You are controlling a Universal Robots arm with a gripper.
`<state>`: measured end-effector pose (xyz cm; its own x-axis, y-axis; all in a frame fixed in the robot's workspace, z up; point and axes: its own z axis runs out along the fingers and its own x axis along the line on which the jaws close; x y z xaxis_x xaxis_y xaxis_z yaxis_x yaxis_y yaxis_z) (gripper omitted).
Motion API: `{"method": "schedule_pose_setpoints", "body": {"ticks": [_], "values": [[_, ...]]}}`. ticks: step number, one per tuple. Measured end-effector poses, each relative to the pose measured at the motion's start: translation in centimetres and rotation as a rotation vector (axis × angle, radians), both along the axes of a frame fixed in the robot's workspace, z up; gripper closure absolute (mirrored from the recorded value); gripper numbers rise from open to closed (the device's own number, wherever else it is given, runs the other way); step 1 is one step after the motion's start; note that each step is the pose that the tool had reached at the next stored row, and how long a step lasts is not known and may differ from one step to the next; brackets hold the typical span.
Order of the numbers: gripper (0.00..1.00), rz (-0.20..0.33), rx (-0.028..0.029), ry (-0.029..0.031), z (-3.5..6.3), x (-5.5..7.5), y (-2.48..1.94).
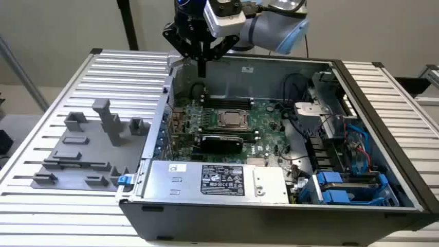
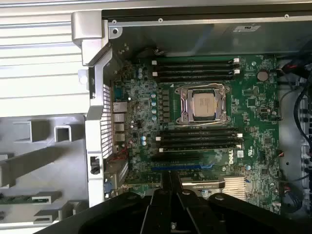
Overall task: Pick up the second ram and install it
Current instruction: 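Reach for the second ram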
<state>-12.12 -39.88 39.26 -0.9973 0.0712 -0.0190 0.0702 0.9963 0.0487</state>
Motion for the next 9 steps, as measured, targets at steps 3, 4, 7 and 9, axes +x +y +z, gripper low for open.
{"method": "schedule_pose_setpoints", "body": {"ticks": [3,4,7,9], "values": [[1.0,0.0,0.0,0.0,0.0,0.0,0.0],[1.0,0.0,0.0,0.0,0.0,0.0,0.0],[1.0,0.0,0.0,0.0,0.0,0.0,0.0],[1.0,0.0,0.0,0.0,0.0,0.0,0.0]]}}
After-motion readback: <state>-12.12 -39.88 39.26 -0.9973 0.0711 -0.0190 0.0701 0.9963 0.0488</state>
